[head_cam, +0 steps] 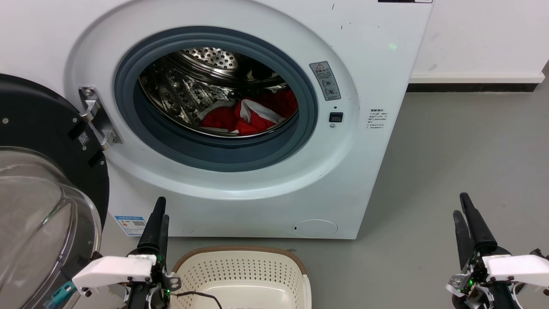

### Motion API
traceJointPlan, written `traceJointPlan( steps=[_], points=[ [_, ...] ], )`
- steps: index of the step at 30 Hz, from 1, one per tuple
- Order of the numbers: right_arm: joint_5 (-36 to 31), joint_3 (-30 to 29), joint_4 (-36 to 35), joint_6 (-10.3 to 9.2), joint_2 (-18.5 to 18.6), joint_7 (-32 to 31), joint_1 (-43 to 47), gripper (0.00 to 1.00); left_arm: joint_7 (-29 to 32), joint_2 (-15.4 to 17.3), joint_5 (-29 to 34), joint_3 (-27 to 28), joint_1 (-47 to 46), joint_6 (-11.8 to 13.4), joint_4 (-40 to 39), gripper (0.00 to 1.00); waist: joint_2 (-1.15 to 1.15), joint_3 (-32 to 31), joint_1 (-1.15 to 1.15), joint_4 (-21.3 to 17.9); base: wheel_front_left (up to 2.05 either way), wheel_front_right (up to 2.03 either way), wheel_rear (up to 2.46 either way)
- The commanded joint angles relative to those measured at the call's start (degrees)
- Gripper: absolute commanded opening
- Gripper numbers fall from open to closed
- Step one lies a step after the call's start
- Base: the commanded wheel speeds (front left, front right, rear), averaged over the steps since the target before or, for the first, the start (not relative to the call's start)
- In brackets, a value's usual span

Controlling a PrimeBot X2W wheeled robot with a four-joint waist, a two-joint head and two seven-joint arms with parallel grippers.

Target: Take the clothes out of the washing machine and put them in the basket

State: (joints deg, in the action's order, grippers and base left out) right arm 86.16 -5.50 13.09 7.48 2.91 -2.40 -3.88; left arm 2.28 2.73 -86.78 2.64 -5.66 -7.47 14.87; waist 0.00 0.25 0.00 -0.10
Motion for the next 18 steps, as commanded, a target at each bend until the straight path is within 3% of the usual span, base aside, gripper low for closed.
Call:
traceJointPlan(
  steps=[1, 18],
  points=[
    [-2.05, 0.13, -1.48, 0.01, 0.04, 0.67, -0.44, 1.00, -0.60, 0.23, 2.19, -0.34, -2.00, -0.02, -1.33, 1.00, 0.00, 0.01, 0.00, 0.01, 0.00, 0.00, 0.00],
    [-26.33, 0.80, -5.42, 0.01, 0.04, 4.63, 0.85, 1.00, -4.56, 0.14, 21.57, -2.46, -2.98, -0.02, -2.93, 1.00, 0.00, -0.18, 0.00, 0.16, 0.00, 0.00, 0.00]
  ],
)
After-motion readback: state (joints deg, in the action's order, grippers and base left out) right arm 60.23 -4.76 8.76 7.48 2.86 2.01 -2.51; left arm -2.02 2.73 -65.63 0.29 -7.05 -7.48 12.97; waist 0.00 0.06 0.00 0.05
